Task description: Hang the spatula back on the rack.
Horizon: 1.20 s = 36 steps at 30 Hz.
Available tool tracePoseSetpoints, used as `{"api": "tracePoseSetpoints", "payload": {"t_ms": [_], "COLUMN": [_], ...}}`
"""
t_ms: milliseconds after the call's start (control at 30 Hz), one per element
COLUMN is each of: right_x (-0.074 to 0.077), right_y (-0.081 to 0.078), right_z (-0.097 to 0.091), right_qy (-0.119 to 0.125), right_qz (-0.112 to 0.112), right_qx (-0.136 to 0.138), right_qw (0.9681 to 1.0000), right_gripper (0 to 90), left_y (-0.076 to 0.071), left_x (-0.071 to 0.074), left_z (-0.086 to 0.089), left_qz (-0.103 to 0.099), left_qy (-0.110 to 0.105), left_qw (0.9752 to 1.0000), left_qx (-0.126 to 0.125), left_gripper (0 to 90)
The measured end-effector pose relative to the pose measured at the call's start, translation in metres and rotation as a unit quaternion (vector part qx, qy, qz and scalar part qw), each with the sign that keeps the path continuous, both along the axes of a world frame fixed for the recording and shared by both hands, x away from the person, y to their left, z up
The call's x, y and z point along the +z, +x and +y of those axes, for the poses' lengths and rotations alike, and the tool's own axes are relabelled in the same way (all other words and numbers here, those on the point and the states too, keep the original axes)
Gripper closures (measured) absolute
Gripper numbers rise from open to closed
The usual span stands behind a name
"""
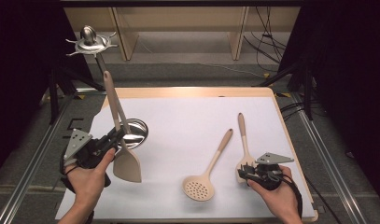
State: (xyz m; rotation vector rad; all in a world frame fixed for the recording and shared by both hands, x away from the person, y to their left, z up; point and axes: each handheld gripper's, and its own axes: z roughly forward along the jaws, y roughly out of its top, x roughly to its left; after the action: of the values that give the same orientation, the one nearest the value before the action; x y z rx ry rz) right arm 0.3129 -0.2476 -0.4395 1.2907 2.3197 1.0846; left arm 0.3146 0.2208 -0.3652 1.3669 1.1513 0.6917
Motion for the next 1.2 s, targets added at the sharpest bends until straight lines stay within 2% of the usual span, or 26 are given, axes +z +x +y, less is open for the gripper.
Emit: {"api": "tracePoseSetpoints", "payload": {"t_ms": [100, 333, 367, 433, 533, 633, 667, 733, 800, 967, 1000, 1133, 1200], "right_x": [0.000, 0.000, 0.000, 0.001, 0.000, 0.000, 0.000, 0.000, 0.000, 0.000, 0.000, 0.000, 0.000], "right_y": [0.000, 0.000, -0.001, 0.000, 0.000, 0.000, -0.001, -0.001, 0.000, 0.000, 0.000, 0.000, 0.001], "right_z": [0.000, 0.000, 0.002, 0.001, 0.001, 0.001, 0.002, 0.002, 0.001, 0.001, 0.001, 0.002, 0.002], "right_qy": [-0.001, -0.003, 0.000, -0.006, -0.007, -0.005, 0.004, 0.003, 0.000, 0.000, -0.001, 0.003, 0.000], "right_qz": [-0.001, 0.000, 0.008, 0.000, 0.000, 0.000, 0.011, 0.013, 0.004, 0.005, 0.006, 0.011, 0.007], "right_qx": [-0.001, -0.004, -0.006, -0.001, -0.002, -0.003, -0.009, -0.008, -0.005, -0.004, -0.004, -0.003, -0.003], "right_qw": [1.0000, 1.0000, 0.9999, 1.0000, 1.0000, 1.0000, 0.9999, 0.9999, 1.0000, 1.0000, 1.0000, 0.9999, 1.0000], "right_gripper": [68.5, 68.5, 68.5, 68.5, 68.5, 68.5, 68.5, 68.5, 68.5, 68.5, 68.5, 68.6, 68.6], "left_y": [0.001, -0.001, -0.001, 0.000, 0.001, 0.003, 0.003, 0.004, 0.004, 0.006, 0.007, 0.010, 0.011], "left_x": [0.008, 0.021, 0.024, 0.027, 0.029, 0.033, 0.034, 0.034, 0.035, 0.034, 0.033, 0.033, 0.033], "left_z": [0.005, 0.006, 0.006, 0.006, 0.006, 0.005, 0.004, 0.004, 0.002, 0.002, 0.002, 0.001, 0.001], "left_qz": [-0.014, -0.034, -0.039, -0.042, -0.043, -0.044, -0.044, -0.045, -0.037, -0.039, -0.030, -0.028, -0.028], "left_qy": [-0.003, 0.017, 0.023, 0.029, 0.032, 0.047, 0.051, 0.058, 0.058, 0.064, 0.068, 0.076, 0.080], "left_qw": [0.9998, 0.9988, 0.9984, 0.9979, 0.9974, 0.9959, 0.9956, 0.9950, 0.9943, 0.9935, 0.9930, 0.9920, 0.9914], "left_qx": [0.011, 0.030, 0.034, 0.040, 0.047, 0.063, 0.065, 0.068, 0.082, 0.086, 0.092, 0.097, 0.100], "left_gripper": [78.2, 78.2, 78.2, 78.1, 78.1, 78.1, 78.1, 78.1, 78.1, 78.0, 78.0, 78.0, 78.0]}}
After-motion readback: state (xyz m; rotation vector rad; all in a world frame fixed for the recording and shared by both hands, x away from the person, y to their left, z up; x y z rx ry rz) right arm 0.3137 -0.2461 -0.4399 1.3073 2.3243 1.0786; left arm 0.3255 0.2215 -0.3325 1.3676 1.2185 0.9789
